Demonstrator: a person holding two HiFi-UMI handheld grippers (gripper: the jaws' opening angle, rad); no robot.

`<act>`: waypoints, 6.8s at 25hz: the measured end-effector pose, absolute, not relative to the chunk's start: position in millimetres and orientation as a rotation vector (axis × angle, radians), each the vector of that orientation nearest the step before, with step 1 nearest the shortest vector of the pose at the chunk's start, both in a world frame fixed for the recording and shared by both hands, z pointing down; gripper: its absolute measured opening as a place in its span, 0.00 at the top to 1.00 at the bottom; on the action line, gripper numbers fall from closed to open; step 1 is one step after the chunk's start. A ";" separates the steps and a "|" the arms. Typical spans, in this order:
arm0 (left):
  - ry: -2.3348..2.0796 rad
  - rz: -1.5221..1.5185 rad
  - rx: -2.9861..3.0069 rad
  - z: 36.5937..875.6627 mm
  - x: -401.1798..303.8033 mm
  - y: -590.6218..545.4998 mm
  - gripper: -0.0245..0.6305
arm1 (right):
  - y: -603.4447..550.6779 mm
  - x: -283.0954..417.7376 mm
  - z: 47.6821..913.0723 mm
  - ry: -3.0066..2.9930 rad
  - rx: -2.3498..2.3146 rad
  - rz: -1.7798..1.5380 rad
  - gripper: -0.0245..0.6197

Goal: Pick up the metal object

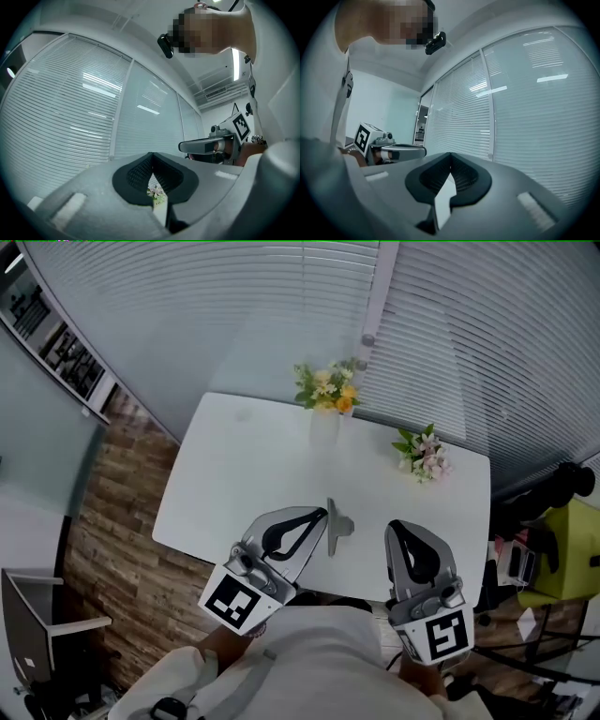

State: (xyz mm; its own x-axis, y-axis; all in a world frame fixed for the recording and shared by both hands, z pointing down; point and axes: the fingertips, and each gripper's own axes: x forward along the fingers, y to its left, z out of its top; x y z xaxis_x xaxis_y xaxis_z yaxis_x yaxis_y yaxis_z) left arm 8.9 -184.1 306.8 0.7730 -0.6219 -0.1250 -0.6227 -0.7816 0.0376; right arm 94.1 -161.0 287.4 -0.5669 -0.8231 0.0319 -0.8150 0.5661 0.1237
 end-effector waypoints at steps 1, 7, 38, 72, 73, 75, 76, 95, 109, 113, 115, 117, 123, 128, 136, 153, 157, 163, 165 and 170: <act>1.032 0.203 -2.957 308.2 8.4 -187.3 0.96 | -164.1 93.8 288.0 -2.699 1.423 -0.145 0.95; 1.020 0.214 -2.971 310.5 6.5 -199.3 0.96 | -177.1 90.9 292.0 -2.685 1.426 -0.155 0.95; 0.983 0.202 -2.998 322.1 7.7 -208.5 0.96 | -218.6 124.6 578.6 -2.386 1.341 0.323 0.87; 1.041 0.170 -3.008 334.7 -6.0 -226.4 0.96 | -223.0 112.7 731.4 -2.274 1.259 0.909 0.78; 1.043 0.169 -3.007 334.7 -6.4 -226.0 0.96 | -222.6 111.5 732.6 -2.275 1.258 0.913 0.78; 1.044 0.168 -3.006 334.5 -6.5 -225.0 0.96 | -222.5 110.7 734.7 -2.274 1.261 0.924 0.78; 1.044 0.167 -3.006 334.5 -6.4 -224.8 0.96 | -222.8 110.7 735.8 -2.274 1.263 0.929 0.79; 1.066 0.163 -2.994 333.8 -14.2 -219.0 0.96 | -223.7 101.4 727.6 -2.330 1.277 0.961 0.87; 1.069 0.170 -2.987 331.9 -15.8 -212.9 0.96 | -222.3 89.7 705.4 -2.410 1.299 0.994 0.95; 1.071 0.169 -2.984 331.7 -15.4 -210.7 0.96 | -224.2 90.0 693.9 -2.428 1.304 0.963 0.95; 1.070 0.171 -2.985 330.9 -14.2 -209.3 0.96 | -225.7 90.7 686.7 -2.434 1.309 0.943 0.95; 1.068 0.174 -2.984 330.1 -12.8 -208.0 0.96 | -227.5 90.9 678.3 -2.443 1.313 0.915 0.95; 1.064 0.181 -2.984 329.0 -8.5 -205.8 0.96 | -231.4 93.2 653.9 -2.461 1.332 0.861 0.95; 1.052 0.186 -2.988 327.6 -5.5 -204.7 0.96 | -230.9 95.6 633.5 -2.470 1.357 0.812 0.95; 1.043 0.181 -2.984 327.3 -3.6 -204.2 0.96 | -233.8 97.3 585.3 -2.518 1.388 0.696 0.95; 1.051 0.191 -2.975 324.9 -3.3 -205.0 0.96 | -230.5 106.6 473.3 -2.646 1.455 0.487 0.95; 1.045 0.193 -2.971 323.3 -2.4 -206.3 0.96 | -227.3 107.7 448.6 -2.657 1.467 0.409 0.95; 1.043 0.195 -2.970 321.7 -2.5 -207.8 0.96 | -224.0 104.4 415.6 -2.681 1.468 0.306 0.95; 1.043 0.195 -2.972 322.0 -2.2 -208.6 0.96 | -223.0 104.5 408.3 -2.686 1.471 0.284 0.95; 1.046 0.201 -2.972 322.4 -2.4 -210.7 0.96 | -217.7 104.2 386.5 -2.707 1.473 0.233 0.95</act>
